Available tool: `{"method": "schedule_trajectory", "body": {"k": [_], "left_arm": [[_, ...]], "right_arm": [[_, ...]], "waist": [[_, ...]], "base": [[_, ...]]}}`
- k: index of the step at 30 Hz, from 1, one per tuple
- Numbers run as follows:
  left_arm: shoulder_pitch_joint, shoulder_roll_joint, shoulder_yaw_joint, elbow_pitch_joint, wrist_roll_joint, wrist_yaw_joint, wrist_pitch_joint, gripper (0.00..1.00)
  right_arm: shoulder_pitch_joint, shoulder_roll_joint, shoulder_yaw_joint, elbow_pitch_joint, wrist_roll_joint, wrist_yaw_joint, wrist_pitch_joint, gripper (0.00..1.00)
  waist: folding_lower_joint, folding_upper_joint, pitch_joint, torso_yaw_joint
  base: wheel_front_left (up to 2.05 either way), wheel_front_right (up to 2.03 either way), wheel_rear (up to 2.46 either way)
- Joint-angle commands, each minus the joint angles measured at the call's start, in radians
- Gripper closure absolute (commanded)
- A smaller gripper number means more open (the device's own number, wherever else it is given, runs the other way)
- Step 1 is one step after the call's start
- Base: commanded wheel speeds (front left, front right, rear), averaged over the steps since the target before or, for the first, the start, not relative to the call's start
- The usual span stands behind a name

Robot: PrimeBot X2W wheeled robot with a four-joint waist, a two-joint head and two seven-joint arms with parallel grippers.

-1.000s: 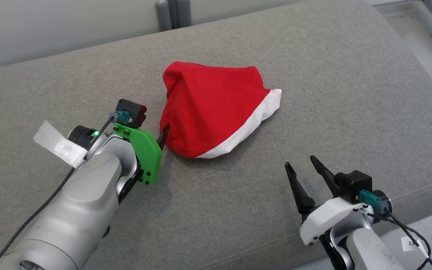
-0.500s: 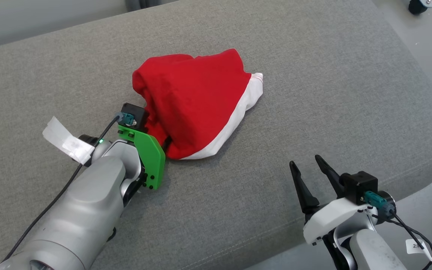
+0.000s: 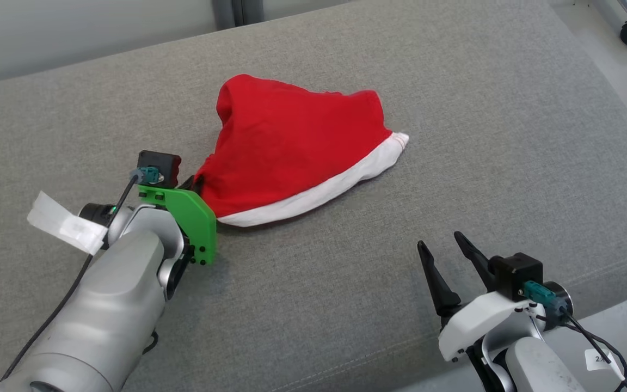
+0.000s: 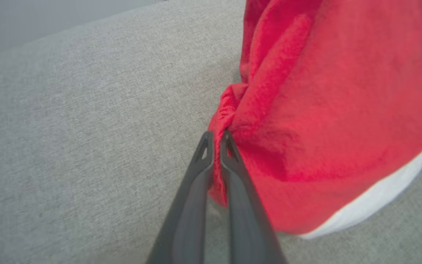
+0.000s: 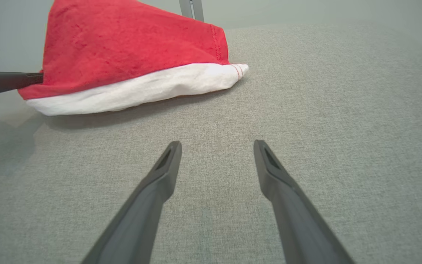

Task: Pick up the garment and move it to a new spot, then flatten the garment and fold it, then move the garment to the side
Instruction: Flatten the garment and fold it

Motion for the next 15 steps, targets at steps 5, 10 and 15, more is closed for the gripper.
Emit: {"method": "schedule_trajectory", "body": {"k": [5, 10, 15], "left_arm": [[0.013, 0.051, 0.0, 0.018, 0.016, 0.059, -0.021, 1.0], [0.019, 0.093, 0.002, 0.053, 0.026, 0.137, -0.002, 1.0], [0.024, 0.109, 0.013, 0.076, 0.007, 0.178, 0.025, 1.0]], "right_arm": [[0.022, -0.002, 0.009, 0.006, 0.002, 0.0, 0.006, 0.0], [0.026, -0.002, 0.019, 0.011, 0.006, 0.0, 0.011, 0.0], [0.025, -0.002, 0.025, 0.002, 0.009, 0.0, 0.012, 0.0]], "waist": [[0.0, -0.0001, -0.057, 0.034], [0.0, -0.0001, -0.083, 0.034], [0.0, -0.0001, -0.08, 0.026]], "base": [[0.0, 0.0, 0.0], [0.0, 0.0, 0.0], [0.0, 0.0, 0.0]]}}
